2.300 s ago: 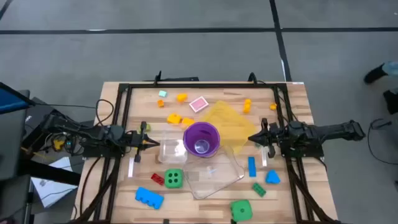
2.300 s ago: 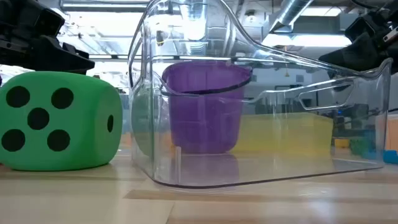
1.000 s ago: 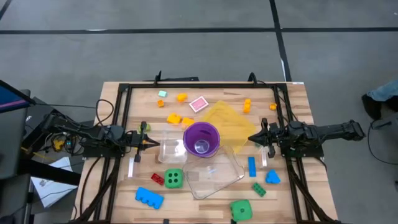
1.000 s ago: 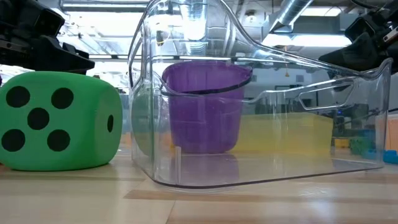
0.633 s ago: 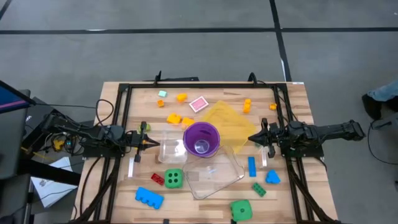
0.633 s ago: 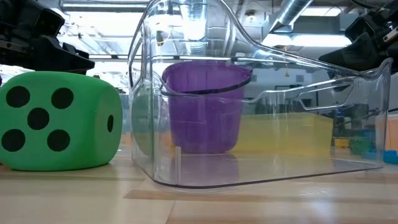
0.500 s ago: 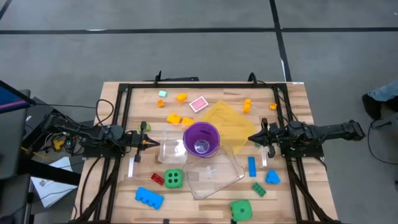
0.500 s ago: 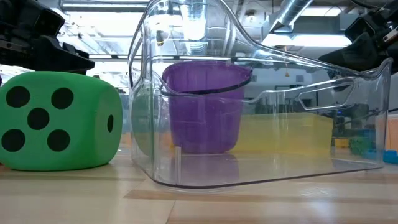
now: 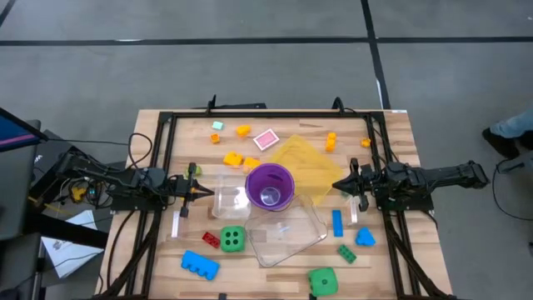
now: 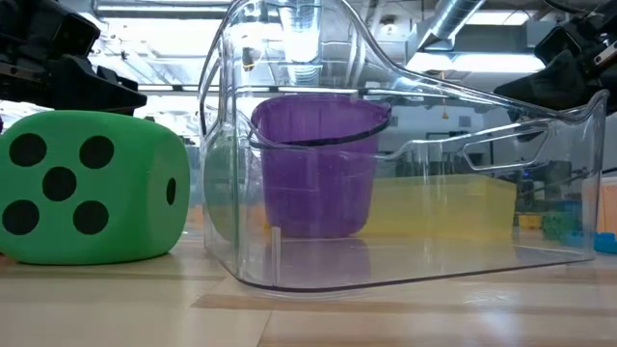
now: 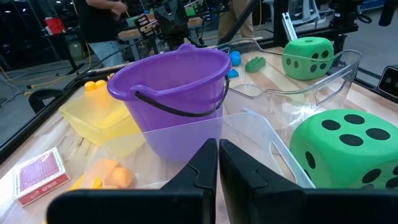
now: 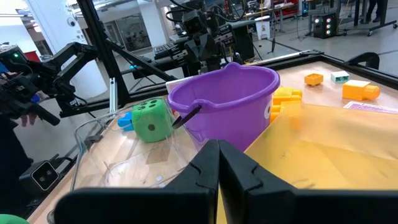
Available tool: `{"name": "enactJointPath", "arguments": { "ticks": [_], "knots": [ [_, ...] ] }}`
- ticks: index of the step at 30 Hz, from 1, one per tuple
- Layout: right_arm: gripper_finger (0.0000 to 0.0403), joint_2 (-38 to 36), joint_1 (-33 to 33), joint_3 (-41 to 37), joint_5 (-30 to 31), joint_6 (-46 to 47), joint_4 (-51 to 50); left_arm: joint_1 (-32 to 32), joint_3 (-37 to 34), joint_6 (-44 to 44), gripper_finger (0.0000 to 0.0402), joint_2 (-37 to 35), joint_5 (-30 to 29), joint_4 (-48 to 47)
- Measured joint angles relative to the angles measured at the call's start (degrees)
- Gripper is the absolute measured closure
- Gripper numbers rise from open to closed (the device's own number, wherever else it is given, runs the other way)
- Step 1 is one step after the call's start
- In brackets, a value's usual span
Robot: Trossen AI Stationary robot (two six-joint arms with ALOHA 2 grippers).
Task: Pick & Place Toys
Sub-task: Put the orange deck of cards into the white bin
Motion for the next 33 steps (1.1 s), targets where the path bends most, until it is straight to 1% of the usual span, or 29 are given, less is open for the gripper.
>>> {"name": "enactJointPath", "arguments": {
  "ticks": [11,13,15,18,20,24,26,30,33],
  "knots": [
    [0.0403,0.0,0.0,0.0,0.0,0.0,0.0,0.0,0.0,1.2,0.0389,0.0,0.0,0.0],
    [0.0403,0.0,0.0,0.0,0.0,0.0,0.0,0.0,0.0,1.2,0.0389,0.0,-1.7,0.0],
    [0.0403,0.0,0.0,0.0,0.0,0.0,0.0,0.0,0.0,1.1,0.0389,0.0,-5.0,0.1],
    [0.0403,0.0,0.0,0.0,0.0,-0.1,0.0,0.0,0.0,-1.0,0.0389,0.0,-8.3,2.8],
    [0.0403,0.0,0.0,0.0,0.1,-1.8,0.0,0.0,0.0,-1.7,0.0389,0.0,-10.2,4.9],
    [0.0403,0.0,0.0,-0.1,0.3,-5.1,1.2,0.0,0.0,-3.2,0.0389,0.0,-12.0,11.5],
    [0.0403,0.0,0.0,-0.1,0.4,-2.0,4.8,0.0,0.0,-3.5,0.0389,0.0,-12.1,15.4],
    [0.0403,0.0,-0.3,-0.1,0.4,5.8,15.1,0.0,0.0,-4.3,0.0389,0.0,-12.0,27.1],
    [0.0403,0.0,-0.4,-0.1,0.4,10.5,25.3,0.0,0.0,-9.2,0.0389,0.0,-12.1,38.0]
  ]
}}
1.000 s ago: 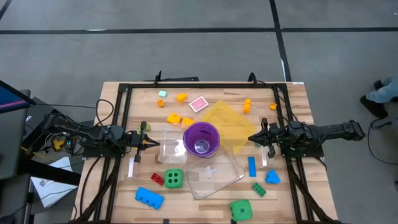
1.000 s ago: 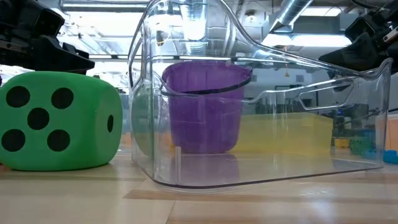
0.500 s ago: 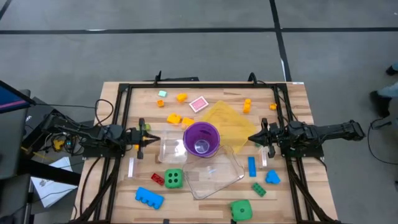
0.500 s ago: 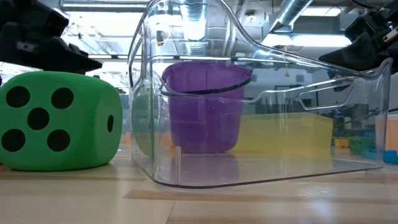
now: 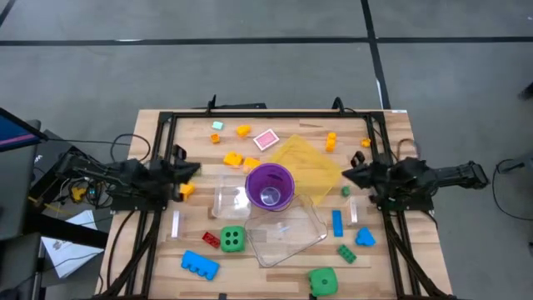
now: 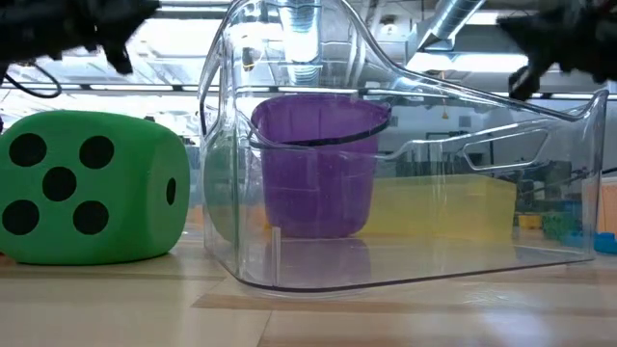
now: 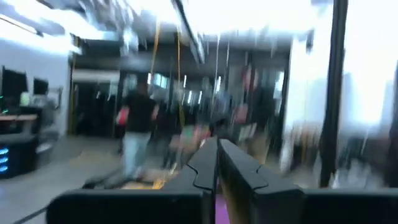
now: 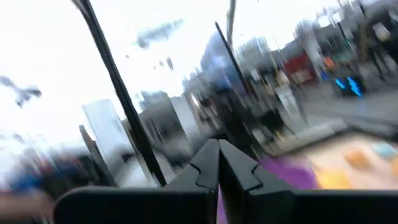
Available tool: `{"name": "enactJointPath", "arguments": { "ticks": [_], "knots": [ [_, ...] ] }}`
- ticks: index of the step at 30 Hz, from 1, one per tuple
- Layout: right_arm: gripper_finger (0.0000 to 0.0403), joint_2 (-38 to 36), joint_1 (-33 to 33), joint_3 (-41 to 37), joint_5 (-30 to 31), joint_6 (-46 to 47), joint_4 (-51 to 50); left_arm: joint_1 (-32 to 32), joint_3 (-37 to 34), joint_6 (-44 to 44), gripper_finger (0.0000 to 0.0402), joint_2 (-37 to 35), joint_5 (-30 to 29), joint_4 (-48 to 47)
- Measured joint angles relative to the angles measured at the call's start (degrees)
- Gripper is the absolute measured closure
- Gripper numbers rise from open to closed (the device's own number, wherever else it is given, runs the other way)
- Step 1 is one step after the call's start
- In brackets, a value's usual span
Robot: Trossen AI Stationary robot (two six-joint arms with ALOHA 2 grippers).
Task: Pick & Place Toys
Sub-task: Put the orange deck of cards into the white bin
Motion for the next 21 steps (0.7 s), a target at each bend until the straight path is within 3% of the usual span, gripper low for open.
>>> {"name": "enactJointPath", "arguments": {
  "ticks": [10,21],
  "knots": [
    [0.0403,0.0,0.0,0.0,4.7,-0.4,25.7,0.0,0.0,-14.9,0.0389,0.0,-0.7,29.0],
    [0.0403,0.0,0.1,0.1,4.8,-0.4,40.2,0.0,0.0,-12.4,0.0389,0.0,-0.4,35.9]
  ]
}}
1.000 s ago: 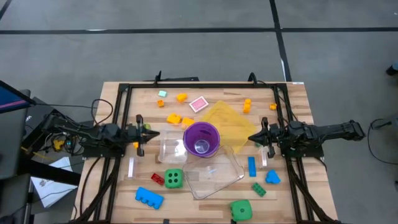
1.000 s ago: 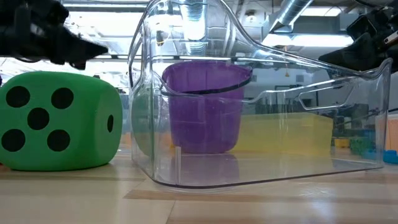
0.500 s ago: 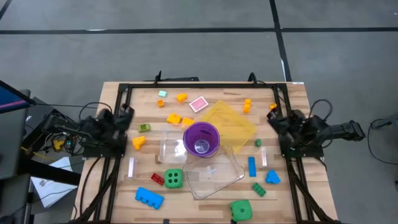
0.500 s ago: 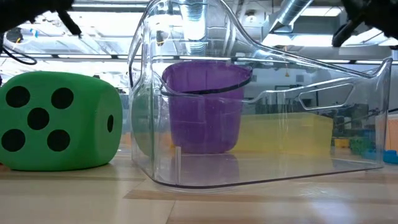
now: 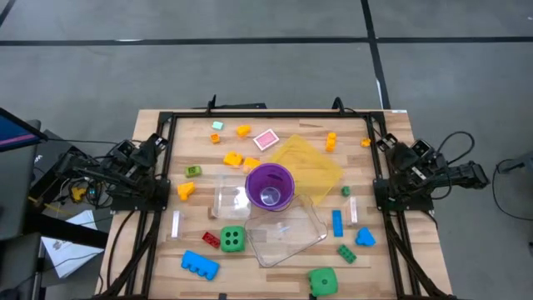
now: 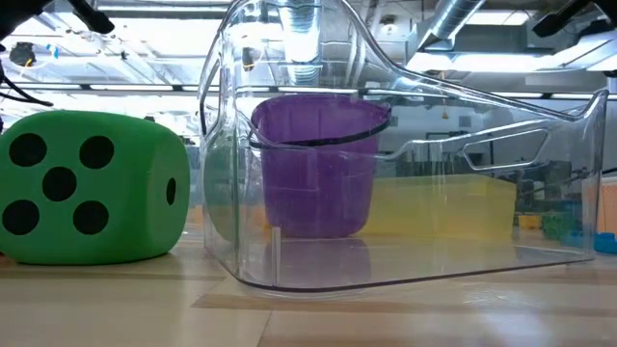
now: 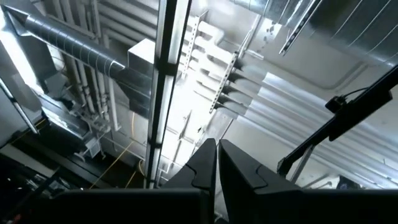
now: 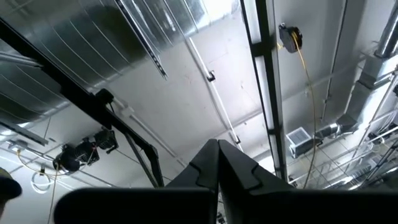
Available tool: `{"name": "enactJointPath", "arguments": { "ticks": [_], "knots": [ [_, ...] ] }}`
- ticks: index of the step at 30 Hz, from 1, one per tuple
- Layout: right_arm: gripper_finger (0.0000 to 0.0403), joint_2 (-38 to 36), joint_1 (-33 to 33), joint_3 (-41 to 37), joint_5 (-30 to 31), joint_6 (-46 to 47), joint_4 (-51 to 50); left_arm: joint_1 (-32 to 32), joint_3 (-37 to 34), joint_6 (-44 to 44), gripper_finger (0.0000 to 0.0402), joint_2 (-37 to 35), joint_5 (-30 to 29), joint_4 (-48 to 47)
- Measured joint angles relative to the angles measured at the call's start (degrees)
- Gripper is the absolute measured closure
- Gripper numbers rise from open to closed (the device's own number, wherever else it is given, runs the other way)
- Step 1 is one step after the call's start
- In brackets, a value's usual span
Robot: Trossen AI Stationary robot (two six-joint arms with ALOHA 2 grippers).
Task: Pick & Place Toys
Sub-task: Put the orange deck of cards into the white bin
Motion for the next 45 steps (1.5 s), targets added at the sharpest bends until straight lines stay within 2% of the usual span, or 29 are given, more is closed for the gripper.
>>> {"name": "enactJointPath", "arguments": {
  "ticks": [8,17,23,25,28,32,35,39,45],
  "knots": [
    [0.0403,0.0,0.0,0.0,0.2,0.0,0.3,0.0,0.0,0.7,0.0389,0.0,-0.1,0.1],
    [0.0403,0.0,0.0,0.4,5.7,1.5,0.2,0.0,0.3,1.6,0.0389,0.0,-0.4,-0.1],
    [0.0403,0.1,0.0,5.0,5.7,1.1,-1.1,0.0,6.4,6.5,0.0387,3.1,-0.1,-0.8],
    [0.0403,0.5,0.0,8.2,5.5,-1.0,-4.9,0.0,10.0,9.0,0.0381,5.9,-0.3,-1.3],
    [0.0394,1.3,0.0,15.0,5.5,-3.0,-15.7,0.0,16.2,14.3,0.0363,11.1,-0.6,-3.0],
    [0.0353,4.9,0.0,26.7,5.5,-3.0,-33.5,0.0,25.0,18.2,0.0318,18.0,-3.8,-5.4],
    [0.0312,9.2,0.0,36.5,5.5,-3.1,-45.0,0.0,31.1,19.8,0.0268,20.9,-4.5,-10.2],
    [0.0247,15.5,0.0,50.2,5.5,-3.2,-61.1,0.0,39.0,19.9,0.0183,21.8,-4.6,-23.3],
    [0.0158,25.0,0.0,69.1,4.2,-2.6,-83.6,0.0,50.4,19.4,0.0069,21.8,-9.4,-45.1]
  ]
}}
